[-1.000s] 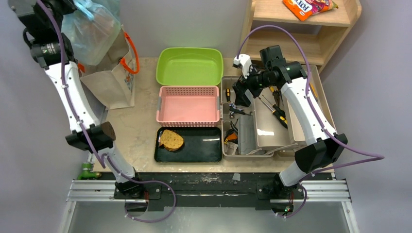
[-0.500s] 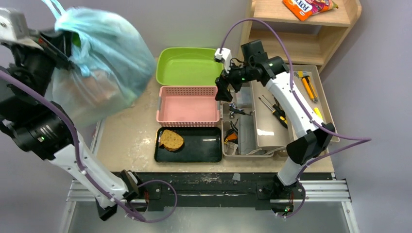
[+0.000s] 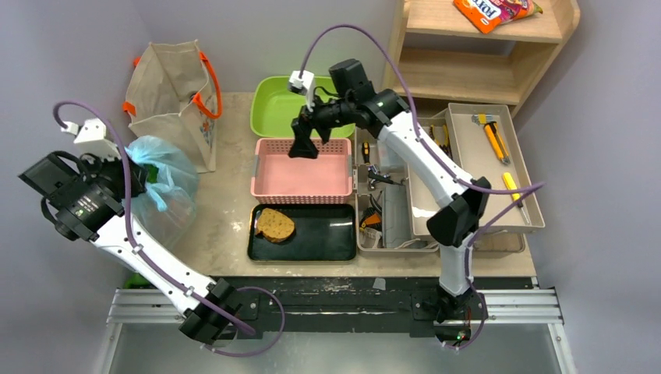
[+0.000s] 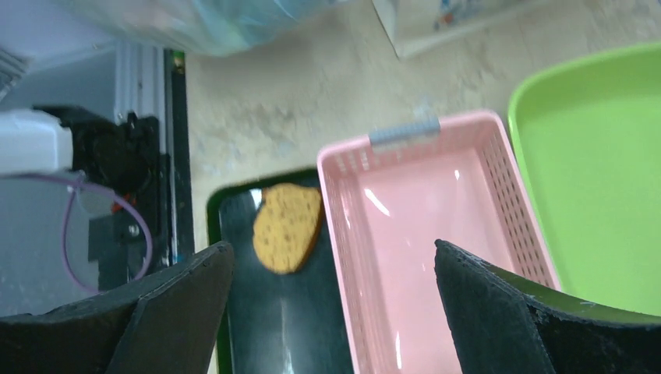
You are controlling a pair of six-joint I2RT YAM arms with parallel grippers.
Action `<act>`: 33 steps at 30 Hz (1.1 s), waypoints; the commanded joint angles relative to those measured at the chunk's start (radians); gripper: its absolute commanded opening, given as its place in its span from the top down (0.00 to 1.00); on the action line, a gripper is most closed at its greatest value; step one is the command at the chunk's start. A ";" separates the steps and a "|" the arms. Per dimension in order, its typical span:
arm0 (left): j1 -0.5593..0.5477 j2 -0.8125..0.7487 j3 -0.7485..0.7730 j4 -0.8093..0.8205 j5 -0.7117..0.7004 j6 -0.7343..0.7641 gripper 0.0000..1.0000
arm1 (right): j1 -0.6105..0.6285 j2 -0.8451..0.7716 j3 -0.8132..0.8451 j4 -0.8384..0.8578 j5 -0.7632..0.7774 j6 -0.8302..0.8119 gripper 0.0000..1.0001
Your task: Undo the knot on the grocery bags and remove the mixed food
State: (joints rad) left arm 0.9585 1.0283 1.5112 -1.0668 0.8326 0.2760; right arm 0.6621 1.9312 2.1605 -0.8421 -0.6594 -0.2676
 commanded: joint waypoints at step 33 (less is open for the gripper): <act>-0.192 -0.090 -0.502 0.351 0.015 0.049 1.00 | 0.218 0.268 0.058 0.579 -0.052 0.431 0.01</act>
State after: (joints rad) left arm 0.7734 0.9688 1.0962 -0.6857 0.7605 0.2348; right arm 0.8722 2.2021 2.1979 -0.2989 -0.7235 0.1822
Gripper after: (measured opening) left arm 0.058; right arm 0.987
